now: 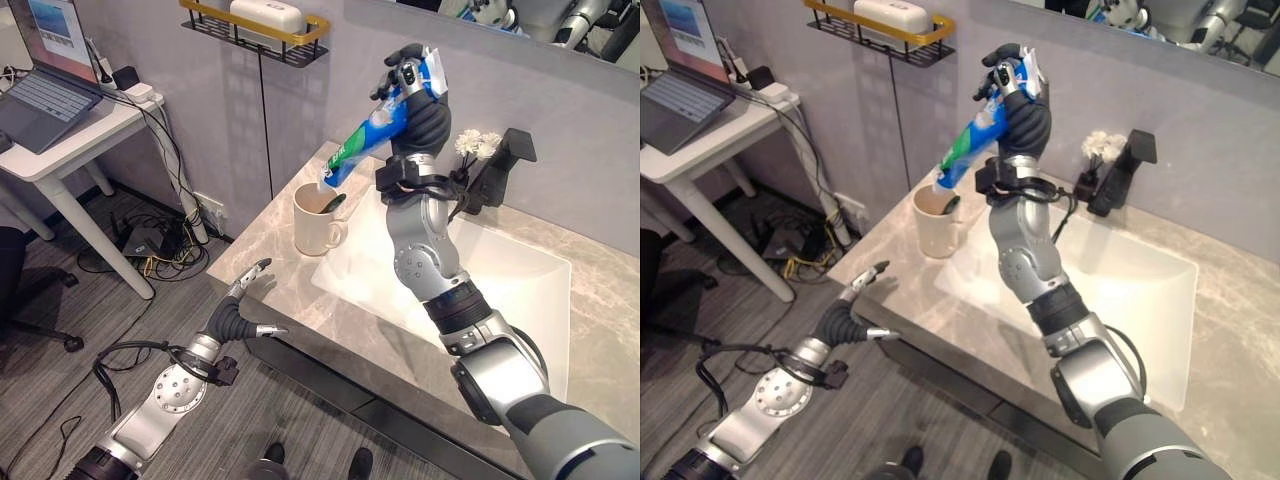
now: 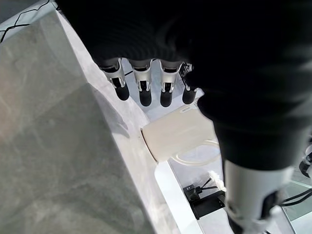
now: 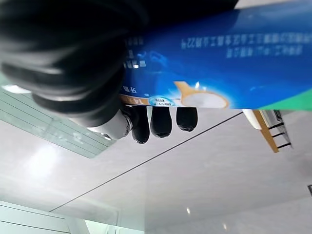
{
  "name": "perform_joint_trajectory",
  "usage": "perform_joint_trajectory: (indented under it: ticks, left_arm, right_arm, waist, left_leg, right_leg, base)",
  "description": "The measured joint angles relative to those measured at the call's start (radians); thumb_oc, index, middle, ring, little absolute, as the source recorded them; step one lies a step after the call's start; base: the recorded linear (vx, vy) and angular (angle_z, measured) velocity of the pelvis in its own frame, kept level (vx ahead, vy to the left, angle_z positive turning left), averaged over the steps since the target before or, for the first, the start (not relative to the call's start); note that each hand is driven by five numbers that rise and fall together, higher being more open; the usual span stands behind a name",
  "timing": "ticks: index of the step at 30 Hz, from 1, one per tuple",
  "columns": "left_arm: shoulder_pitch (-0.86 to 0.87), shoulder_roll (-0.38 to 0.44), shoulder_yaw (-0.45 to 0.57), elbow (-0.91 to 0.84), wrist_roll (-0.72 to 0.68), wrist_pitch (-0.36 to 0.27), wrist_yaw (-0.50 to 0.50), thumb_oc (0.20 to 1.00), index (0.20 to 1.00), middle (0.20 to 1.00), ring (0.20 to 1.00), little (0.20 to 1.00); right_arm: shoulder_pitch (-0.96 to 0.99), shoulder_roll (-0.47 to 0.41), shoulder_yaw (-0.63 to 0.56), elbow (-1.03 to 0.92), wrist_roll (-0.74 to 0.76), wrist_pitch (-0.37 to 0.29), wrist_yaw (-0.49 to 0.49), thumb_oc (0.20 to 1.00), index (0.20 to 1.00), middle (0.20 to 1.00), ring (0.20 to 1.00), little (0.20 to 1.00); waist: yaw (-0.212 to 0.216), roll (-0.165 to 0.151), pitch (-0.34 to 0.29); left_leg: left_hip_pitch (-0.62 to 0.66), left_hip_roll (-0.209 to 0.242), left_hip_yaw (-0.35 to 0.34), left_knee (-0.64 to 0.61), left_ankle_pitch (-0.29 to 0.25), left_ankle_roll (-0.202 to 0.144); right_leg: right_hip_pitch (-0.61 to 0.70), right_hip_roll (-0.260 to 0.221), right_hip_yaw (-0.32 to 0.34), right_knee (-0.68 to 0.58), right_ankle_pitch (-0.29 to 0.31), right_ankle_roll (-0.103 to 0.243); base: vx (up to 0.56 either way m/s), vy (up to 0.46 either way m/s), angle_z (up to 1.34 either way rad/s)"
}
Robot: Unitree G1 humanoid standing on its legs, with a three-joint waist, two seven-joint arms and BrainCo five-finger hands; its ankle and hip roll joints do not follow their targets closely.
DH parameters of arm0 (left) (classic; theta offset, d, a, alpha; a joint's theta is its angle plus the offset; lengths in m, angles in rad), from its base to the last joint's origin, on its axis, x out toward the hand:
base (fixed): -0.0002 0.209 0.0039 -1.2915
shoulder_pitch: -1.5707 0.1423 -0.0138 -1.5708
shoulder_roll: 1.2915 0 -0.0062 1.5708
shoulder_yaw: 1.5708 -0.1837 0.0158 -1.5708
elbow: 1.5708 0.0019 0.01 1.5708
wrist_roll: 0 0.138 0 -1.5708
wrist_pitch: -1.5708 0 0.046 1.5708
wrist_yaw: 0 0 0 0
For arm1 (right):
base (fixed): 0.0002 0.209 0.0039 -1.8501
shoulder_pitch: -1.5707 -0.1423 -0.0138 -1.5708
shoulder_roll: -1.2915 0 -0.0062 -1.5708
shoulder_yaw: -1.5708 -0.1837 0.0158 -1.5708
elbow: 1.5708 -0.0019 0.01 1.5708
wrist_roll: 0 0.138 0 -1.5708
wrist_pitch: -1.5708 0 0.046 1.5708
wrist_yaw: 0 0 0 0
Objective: Put brush and paste in cup on sink, flatten towel.
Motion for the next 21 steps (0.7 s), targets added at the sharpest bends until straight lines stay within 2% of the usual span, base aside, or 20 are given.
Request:
perform_joint_trajectory:
  ticks: [3, 16, 21]
  left_arm:
    - [0.014, 0.0, 0.022, 0.0, 0.0, 0.002, 0.0, 1.0, 1.0, 1.0, 1.0, 1.0]
    - [0.027, -0.019, 0.062, 0.008, -0.001, 0.002, 0.0, 1.0, 1.0, 1.0, 1.0, 1.0]
    - [0.027, -0.019, 0.072, 0.008, -0.031, -0.006, -0.001, 1.0, 1.0, 1.0, 1.0, 1.0]
  right_arm:
    - [0.0, -0.001, 0.0, 0.0, -0.002, 0.008, 0.002, 0.2, 0.2, 0.2, 0.2, 0.2]
    - [-0.006, -0.001, 0.001, 0.062, -0.04, 0.026, 0.015, 0.2, 0.2, 0.2, 0.2, 0.2]
    - [-0.007, -0.005, 0.001, 0.103, -0.06, 0.028, 0.012, 0.2, 0.2, 0.2, 0.2, 0.2]
  waist:
    - [-0.001, -0.014, 0.004]
    - [0.006, -0.026, -0.001]
    - [0.012, -0.049, 0.004]
  left_leg:
    - [-0.001, 0.001, 0.002, 0.0, 0.0, 0.0]
    - [-0.014, 0.0, 0.004, 0.0, 0.0, 0.0]
    - [-0.015, 0.003, 0.003, 0.0, 0.0, -0.001]
  right_leg:
    - [-0.002, 0.001, 0.002, 0.0, 0.0, 0.0]
    - [-0.017, 0.001, 0.004, 0.0, 0.003, -0.001]
    - [-0.017, 0.004, 0.004, 0.0, 0.002, -0.001]
  base:
    - [0.0, 0.0, 0.0]
    - [0.0, 0.0, 0.0]
    - [0.0, 0.0, 0.0]
